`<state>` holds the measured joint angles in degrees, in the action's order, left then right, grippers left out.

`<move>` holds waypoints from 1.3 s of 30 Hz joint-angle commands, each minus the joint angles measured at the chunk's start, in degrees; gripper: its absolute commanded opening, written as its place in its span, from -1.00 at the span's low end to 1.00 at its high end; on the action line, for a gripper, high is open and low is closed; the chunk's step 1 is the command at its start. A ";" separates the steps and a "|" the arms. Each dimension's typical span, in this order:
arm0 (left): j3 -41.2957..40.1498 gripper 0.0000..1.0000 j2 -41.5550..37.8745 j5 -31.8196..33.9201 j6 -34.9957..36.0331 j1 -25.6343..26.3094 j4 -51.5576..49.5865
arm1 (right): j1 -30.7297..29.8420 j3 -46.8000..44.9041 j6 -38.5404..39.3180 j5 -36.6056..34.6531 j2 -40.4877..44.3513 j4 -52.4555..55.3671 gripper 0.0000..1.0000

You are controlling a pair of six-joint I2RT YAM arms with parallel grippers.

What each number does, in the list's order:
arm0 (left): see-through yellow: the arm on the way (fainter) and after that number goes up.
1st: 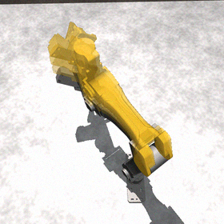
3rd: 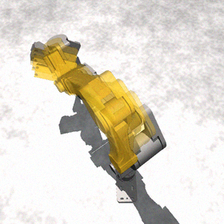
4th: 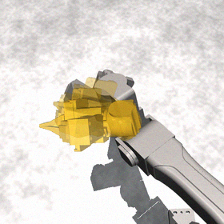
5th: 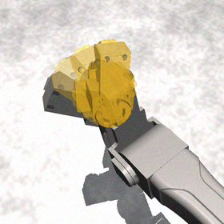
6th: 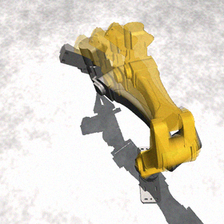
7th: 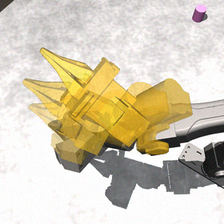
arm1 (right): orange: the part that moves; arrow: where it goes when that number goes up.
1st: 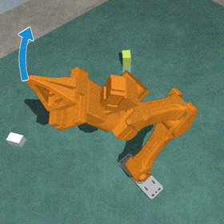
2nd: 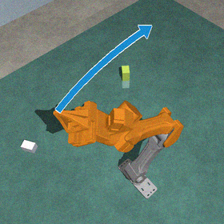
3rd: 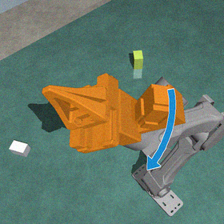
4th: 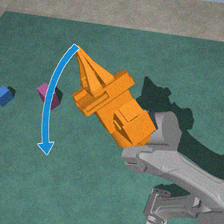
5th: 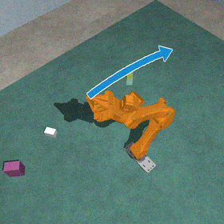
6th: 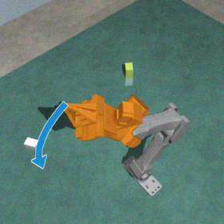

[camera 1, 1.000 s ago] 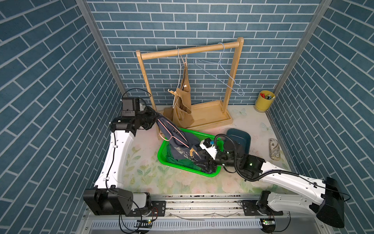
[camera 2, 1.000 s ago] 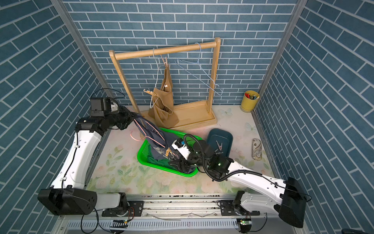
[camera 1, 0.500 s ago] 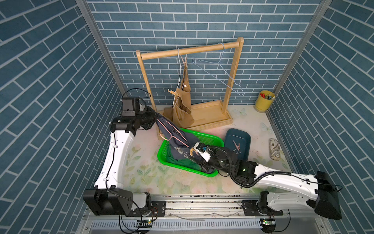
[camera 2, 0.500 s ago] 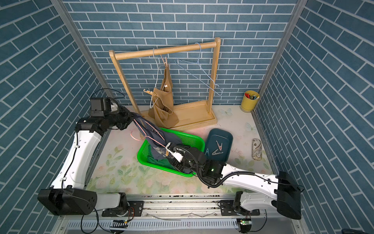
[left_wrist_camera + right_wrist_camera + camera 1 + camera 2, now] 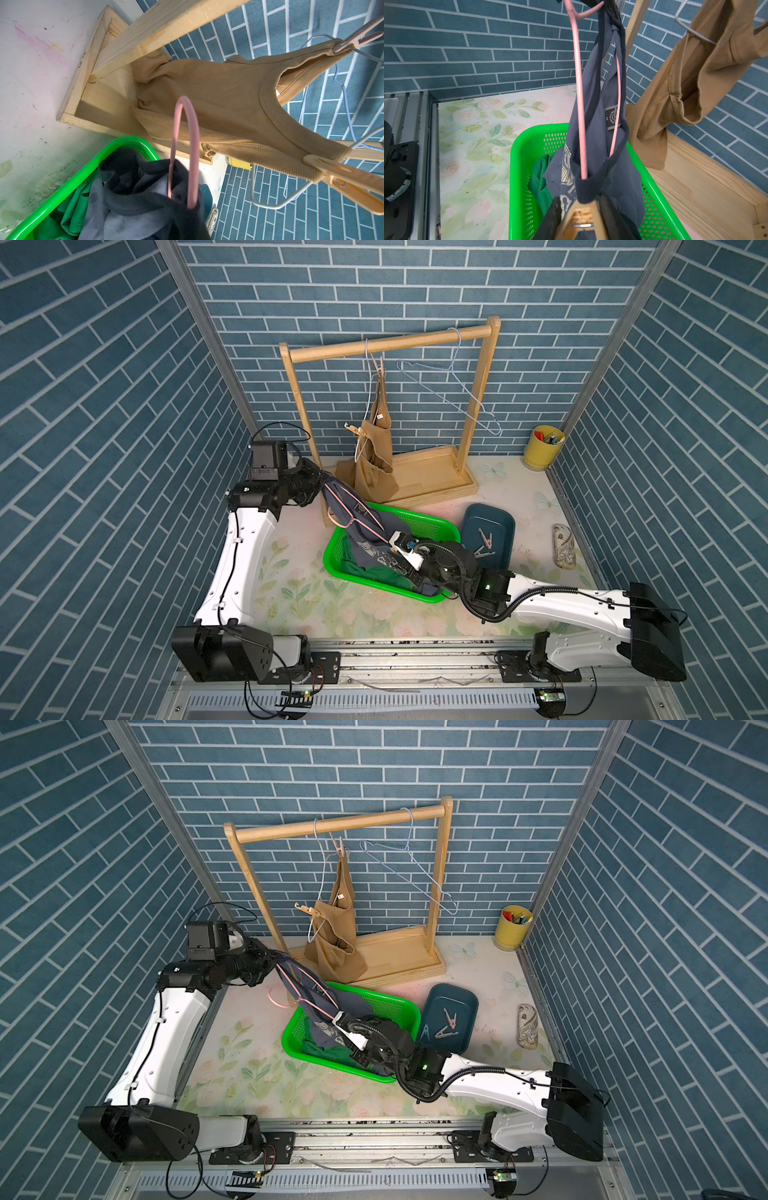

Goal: Remove the clothespins securing tank tops to the hanger
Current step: Remove the clothespin from the hanger.

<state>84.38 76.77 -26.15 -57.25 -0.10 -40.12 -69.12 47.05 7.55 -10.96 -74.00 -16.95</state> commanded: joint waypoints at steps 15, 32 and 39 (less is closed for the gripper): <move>-2.17 -1.00 -1.29 -0.27 -0.04 -0.39 3.82 | -0.25 -1.19 -1.02 1.20 4.52 1.22 -0.85; -1.84 -1.00 -2.46 3.03 2.24 -0.34 2.91 | 2.84 1.26 -7.62 3.47 9.30 16.95 -0.94; -3.07 -1.00 -2.91 2.18 2.13 -0.34 3.81 | 15.20 1.38 -14.07 -2.95 12.01 29.07 -0.91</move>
<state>82.00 75.20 -23.66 -55.86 -0.14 -38.04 -57.36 46.81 -1.93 -9.93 -63.77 5.08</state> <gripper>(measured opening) 0.086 0.254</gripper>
